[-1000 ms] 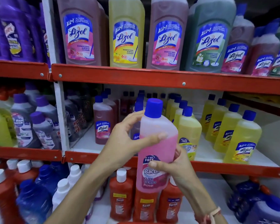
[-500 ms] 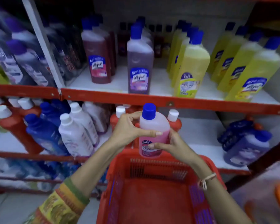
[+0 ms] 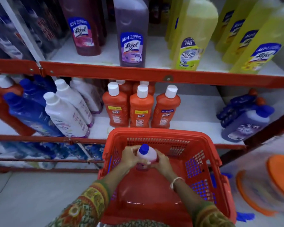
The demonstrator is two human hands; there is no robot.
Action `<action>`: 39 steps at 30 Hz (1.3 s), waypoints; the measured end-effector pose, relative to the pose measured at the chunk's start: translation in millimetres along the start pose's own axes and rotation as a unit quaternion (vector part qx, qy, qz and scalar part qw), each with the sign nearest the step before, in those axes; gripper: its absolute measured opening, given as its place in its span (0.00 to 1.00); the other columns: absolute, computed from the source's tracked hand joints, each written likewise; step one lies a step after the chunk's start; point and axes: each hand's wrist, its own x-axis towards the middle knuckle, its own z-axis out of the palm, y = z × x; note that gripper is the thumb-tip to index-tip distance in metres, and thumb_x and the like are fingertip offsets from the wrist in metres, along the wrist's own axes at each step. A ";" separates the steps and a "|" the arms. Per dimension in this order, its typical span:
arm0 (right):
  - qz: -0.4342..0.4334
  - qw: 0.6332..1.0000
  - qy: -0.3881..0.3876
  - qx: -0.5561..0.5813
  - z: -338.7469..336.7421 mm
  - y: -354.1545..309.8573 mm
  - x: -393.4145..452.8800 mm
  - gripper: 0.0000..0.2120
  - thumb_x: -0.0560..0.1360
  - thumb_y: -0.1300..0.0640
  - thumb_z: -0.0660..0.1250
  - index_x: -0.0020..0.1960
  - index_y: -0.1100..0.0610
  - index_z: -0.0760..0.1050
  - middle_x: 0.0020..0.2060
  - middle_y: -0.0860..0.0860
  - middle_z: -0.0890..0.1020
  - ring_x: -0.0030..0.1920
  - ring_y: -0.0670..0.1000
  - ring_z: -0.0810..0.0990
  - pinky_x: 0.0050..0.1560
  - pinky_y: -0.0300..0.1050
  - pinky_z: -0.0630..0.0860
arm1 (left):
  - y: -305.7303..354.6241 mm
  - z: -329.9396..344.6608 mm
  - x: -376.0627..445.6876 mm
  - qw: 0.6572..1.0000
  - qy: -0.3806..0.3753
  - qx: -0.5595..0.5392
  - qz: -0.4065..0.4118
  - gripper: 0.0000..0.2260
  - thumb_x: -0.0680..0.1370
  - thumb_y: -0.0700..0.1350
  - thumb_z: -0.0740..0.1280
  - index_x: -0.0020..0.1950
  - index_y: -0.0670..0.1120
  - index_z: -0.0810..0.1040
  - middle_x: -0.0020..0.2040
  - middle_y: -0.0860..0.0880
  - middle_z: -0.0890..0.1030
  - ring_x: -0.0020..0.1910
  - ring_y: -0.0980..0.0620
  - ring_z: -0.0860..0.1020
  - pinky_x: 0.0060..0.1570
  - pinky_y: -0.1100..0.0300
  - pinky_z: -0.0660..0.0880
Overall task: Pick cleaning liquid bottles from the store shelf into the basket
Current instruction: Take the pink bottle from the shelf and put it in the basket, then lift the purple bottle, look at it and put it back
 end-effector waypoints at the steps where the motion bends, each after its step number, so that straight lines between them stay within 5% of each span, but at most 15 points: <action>1: 0.013 1.000 -0.001 -0.013 5.1 4.0 -0.1 0.43 0.53 0.46 0.75 0.64 0.64 0.74 0.57 0.57 0.82 0.57 0.49 0.78 0.53 0.39 0.70 | -10.4 1.8 2.8 1.000 0.005 0.009 -0.010 0.39 0.40 0.50 0.80 0.50 0.41 0.83 0.46 0.40 0.84 0.42 0.51 0.78 0.50 0.44 0.80; 5: 0.043 0.997 0.002 -0.069 20.7 14.9 0.1 0.30 0.63 0.63 0.78 0.64 0.64 0.75 0.59 0.63 0.82 0.60 0.59 0.80 0.60 0.48 0.72 | -34.6 6.9 -0.4 0.999 0.032 0.010 -0.032 0.41 0.38 0.50 0.77 0.50 0.38 0.82 0.41 0.46 0.83 0.42 0.52 0.76 0.44 0.56 0.79; 7: 0.046 0.995 0.001 -0.088 26.4 19.9 1.6 0.28 0.62 0.63 0.78 0.61 0.61 0.77 0.55 0.62 0.84 0.56 0.60 0.82 0.55 0.50 0.75 | -40.2 8.5 -3.0 0.998 0.033 0.002 -0.046 0.37 0.40 0.42 0.80 0.49 0.37 0.82 0.38 0.50 0.83 0.42 0.51 0.76 0.38 0.64 0.77; 11: 0.054 0.992 -0.018 -0.115 33.1 29.4 4.4 0.28 0.62 0.62 0.77 0.61 0.56 0.77 0.53 0.58 0.85 0.54 0.59 0.82 0.54 0.50 0.78 | -51.5 10.2 -3.2 0.998 0.025 -0.007 -0.064 0.29 0.51 0.24 0.79 0.51 0.36 0.80 0.46 0.43 0.82 0.44 0.48 0.77 0.35 0.69 0.76; 21: 0.058 0.986 -0.032 -0.153 36.6 43.6 2.3 0.28 0.60 0.55 0.78 0.59 0.54 0.77 0.52 0.57 0.86 0.53 0.59 0.83 0.54 0.53 0.79 | -67.2 4.4 -10.0 0.997 0.021 0.067 -0.028 0.30 0.52 0.30 0.81 0.52 0.38 0.82 0.43 0.47 0.83 0.45 0.50 0.79 0.46 0.59 0.78; 25: 0.044 0.976 -0.078 -0.200 28.3 26.6 4.0 0.26 0.63 0.58 0.77 0.60 0.56 0.77 0.55 0.58 0.85 0.56 0.59 0.82 0.56 0.49 0.77 | -61.9 -1.8 -10.1 0.992 -0.008 0.126 0.006 0.29 0.53 0.32 0.81 0.53 0.40 0.82 0.45 0.48 0.83 0.44 0.53 0.78 0.44 0.68 0.74; 30: 0.019 0.963 -0.134 -0.234 1.4 -8.2 12.3 0.27 0.62 0.63 0.78 0.60 0.56 0.78 0.57 0.54 0.84 0.58 0.54 0.81 0.59 0.45 0.77 | -35.3 -26.1 -12.7 0.977 -0.062 0.203 0.023 0.34 0.57 0.30 0.78 0.63 0.40 0.76 0.57 0.47 0.80 0.55 0.50 0.78 0.55 0.62 0.75; 35: -0.024 0.982 -0.101 -0.157 -35.3 -76.0 16.9 0.28 0.63 0.62 0.80 0.61 0.54 0.77 0.56 0.53 0.83 0.55 0.50 0.82 0.59 0.49 0.78 | 31.1 -60.0 -24.9 0.982 0.033 0.152 0.110 0.23 0.66 0.35 0.77 0.60 0.44 0.78 0.53 0.48 0.82 0.51 0.50 0.81 0.54 0.58 0.77; 39: -0.134 0.990 0.018 -0.041 -59.7 -149.5 13.3 0.18 0.68 0.63 0.76 0.57 0.56 0.79 0.50 0.53 0.85 0.49 0.53 0.85 0.51 0.46 0.82 | 93.7 -96.2 -30.7 0.931 0.153 0.189 0.271 0.16 0.71 0.43 0.74 0.58 0.47 0.80 0.51 0.54 0.82 0.48 0.60 0.80 0.51 0.73 0.72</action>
